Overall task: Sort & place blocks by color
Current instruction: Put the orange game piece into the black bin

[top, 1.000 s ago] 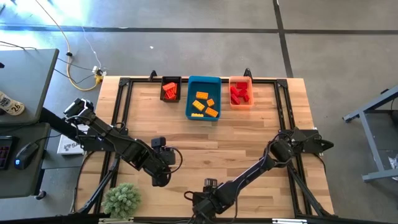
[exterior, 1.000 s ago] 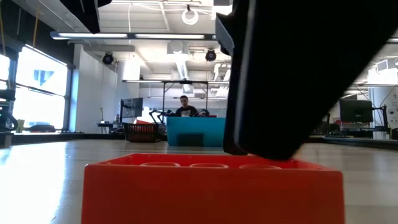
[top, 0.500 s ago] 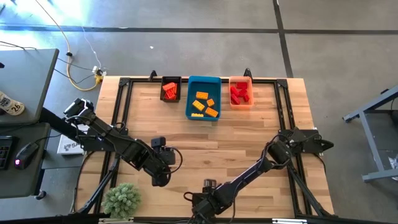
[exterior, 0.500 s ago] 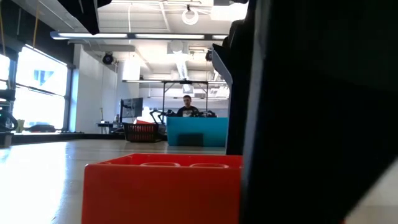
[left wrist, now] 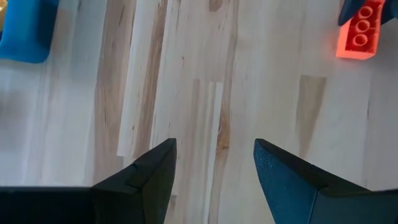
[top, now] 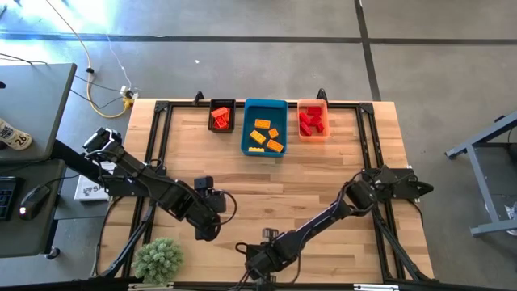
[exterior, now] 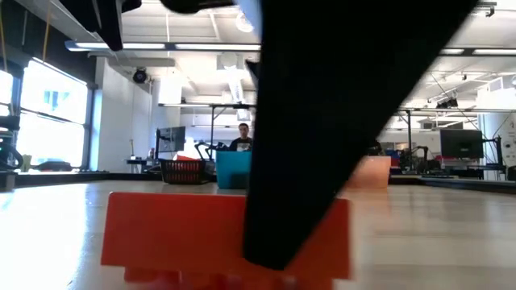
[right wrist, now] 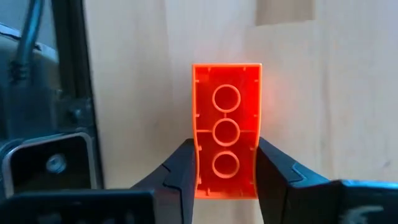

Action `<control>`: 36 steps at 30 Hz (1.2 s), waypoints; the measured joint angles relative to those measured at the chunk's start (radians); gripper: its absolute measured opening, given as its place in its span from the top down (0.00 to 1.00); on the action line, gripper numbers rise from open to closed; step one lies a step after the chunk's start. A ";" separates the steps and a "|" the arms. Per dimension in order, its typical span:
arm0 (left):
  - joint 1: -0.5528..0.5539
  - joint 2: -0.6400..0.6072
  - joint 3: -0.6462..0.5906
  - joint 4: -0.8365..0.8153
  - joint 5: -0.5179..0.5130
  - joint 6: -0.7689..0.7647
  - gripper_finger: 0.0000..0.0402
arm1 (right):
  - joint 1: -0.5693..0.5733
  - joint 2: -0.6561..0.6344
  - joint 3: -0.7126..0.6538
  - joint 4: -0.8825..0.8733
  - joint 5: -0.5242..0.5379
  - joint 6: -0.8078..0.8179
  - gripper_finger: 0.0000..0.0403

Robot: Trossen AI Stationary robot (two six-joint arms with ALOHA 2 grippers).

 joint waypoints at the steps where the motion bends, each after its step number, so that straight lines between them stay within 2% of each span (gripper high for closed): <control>1: 0.003 0.000 0.000 -0.001 0.000 0.000 0.50 | -0.006 0.000 0.000 -0.001 0.000 -0.005 0.76; 7: 0.060 0.000 0.000 -0.058 -0.004 0.053 0.50 | -0.040 0.000 0.027 -0.069 0.006 -0.071 0.76; 13: 0.152 0.000 0.000 -0.132 -0.079 0.137 0.50 | -0.081 0.000 0.106 -0.215 0.072 -0.150 0.76; 20: 0.301 0.000 0.000 -0.136 -0.072 0.237 0.50 | -0.151 0.000 0.207 -0.392 0.161 -0.263 0.76; 28: 0.535 0.000 0.000 -0.131 0.035 0.378 0.50 | -0.230 0.000 0.326 -0.561 0.232 -0.332 0.76; 36: 0.745 0.000 0.000 -0.070 0.225 0.538 0.50 | -0.288 -0.015 0.313 -0.599 0.232 -0.337 0.76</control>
